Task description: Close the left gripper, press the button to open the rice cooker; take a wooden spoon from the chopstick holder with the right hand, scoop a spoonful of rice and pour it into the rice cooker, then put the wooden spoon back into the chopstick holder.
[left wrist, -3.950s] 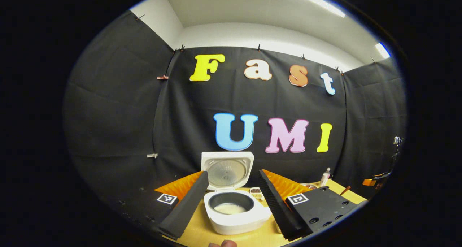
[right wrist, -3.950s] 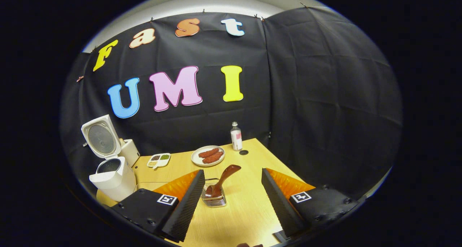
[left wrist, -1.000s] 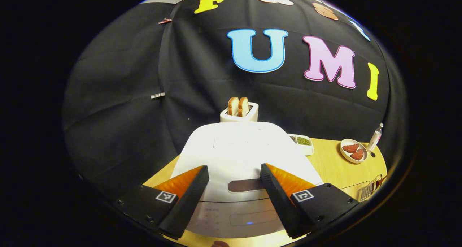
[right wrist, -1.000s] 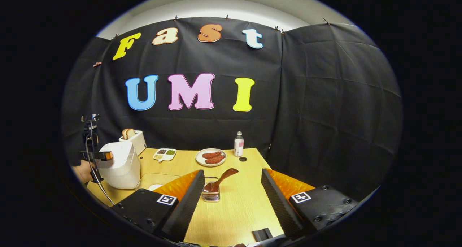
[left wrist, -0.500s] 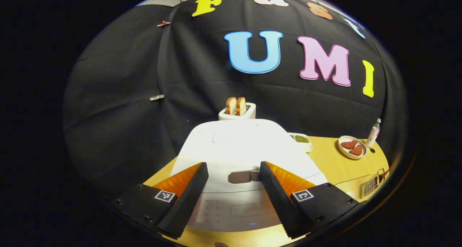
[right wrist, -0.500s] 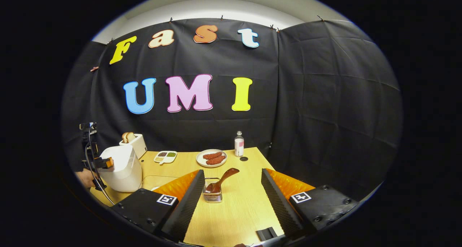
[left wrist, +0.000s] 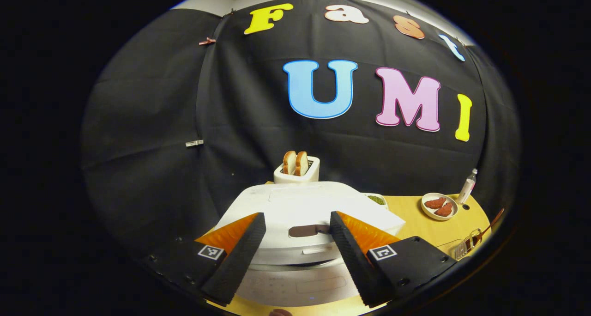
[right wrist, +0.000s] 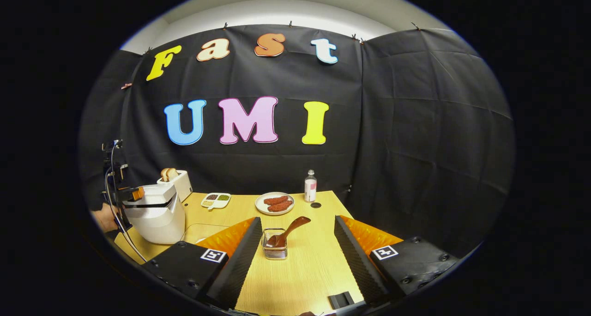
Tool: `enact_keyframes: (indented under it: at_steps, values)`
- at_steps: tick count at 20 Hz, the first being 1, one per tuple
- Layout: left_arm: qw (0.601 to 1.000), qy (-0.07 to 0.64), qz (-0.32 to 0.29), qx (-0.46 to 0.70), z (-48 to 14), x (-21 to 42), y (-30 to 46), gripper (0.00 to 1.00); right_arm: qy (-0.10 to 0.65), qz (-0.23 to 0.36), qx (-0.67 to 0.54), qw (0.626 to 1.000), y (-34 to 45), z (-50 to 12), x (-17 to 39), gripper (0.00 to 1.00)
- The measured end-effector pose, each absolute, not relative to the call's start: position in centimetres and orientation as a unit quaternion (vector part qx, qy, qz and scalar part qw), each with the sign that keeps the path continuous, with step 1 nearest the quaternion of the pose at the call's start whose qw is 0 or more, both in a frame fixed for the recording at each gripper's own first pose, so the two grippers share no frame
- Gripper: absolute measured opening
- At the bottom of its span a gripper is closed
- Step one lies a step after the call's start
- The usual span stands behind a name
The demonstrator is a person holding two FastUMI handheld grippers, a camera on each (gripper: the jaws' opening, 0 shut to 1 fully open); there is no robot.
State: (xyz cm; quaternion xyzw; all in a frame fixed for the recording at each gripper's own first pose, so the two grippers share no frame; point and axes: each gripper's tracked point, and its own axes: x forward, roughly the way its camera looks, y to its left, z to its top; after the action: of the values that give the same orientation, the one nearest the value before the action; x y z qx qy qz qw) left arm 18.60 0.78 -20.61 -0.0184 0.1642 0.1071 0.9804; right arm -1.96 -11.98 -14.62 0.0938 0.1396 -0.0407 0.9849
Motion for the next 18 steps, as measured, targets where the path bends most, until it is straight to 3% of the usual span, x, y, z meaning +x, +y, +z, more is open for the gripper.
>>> enact_keyframes:
  at_steps: [8, 18]
  values:
    - [0.968, 0.236, 0.077, 0.018, -25.7, 16.6, -2.0, 0.99, 0.147, -0.036, 0.096, 0.984, -11.5, -15.1, -1.4, 0.98]
    - [0.972, 0.224, 0.064, 0.022, -25.2, 16.1, -2.1, 1.0, 0.147, -0.031, 0.101, 0.983, -10.6, -15.3, -0.9, 0.98]
